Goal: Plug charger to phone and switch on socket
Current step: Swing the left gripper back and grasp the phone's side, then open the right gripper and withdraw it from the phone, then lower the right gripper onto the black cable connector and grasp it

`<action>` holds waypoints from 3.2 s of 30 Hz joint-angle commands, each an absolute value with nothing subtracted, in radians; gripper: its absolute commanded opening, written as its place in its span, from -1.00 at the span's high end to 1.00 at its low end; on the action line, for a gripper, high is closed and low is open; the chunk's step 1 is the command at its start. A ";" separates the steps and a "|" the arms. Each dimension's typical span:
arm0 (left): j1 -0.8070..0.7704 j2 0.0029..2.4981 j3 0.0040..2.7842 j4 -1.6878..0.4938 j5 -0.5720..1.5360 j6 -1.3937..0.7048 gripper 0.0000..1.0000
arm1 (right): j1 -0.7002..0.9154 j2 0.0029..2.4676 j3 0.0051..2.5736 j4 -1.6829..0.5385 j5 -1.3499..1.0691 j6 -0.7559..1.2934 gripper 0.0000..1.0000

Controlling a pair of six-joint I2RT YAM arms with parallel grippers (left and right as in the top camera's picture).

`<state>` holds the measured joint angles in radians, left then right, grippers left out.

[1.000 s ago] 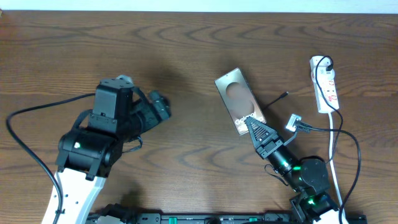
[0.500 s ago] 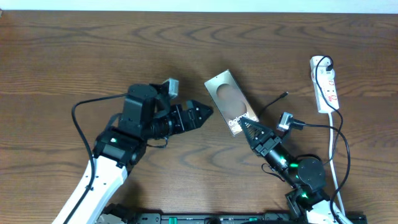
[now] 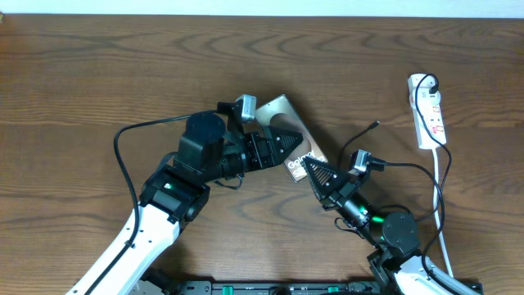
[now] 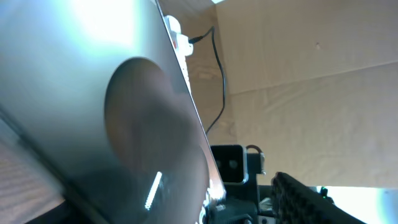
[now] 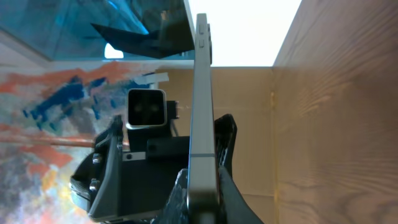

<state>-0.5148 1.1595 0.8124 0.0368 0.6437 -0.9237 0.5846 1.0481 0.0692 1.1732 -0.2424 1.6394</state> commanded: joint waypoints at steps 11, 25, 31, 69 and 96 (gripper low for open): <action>-0.528 1.164 0.815 0.126 0.529 -1.159 0.16 | 0.611 1.045 0.083 1.257 -0.193 1.774 0.98; -0.609 1.196 0.815 0.144 0.429 -1.255 0.27 | 0.611 1.045 0.087 1.257 -0.159 1.825 0.97; -0.615 1.201 0.815 0.144 0.428 -1.256 0.50 | 0.611 1.045 0.089 1.257 -0.139 1.825 0.97; -0.103 1.201 0.815 -0.258 0.623 -0.923 0.85 | 0.609 1.045 0.202 0.802 -0.079 0.883 -0.96; -0.097 1.202 0.815 -0.299 0.780 -0.871 0.85 | 0.388 1.639 1.117 -0.525 0.364 0.815 -0.98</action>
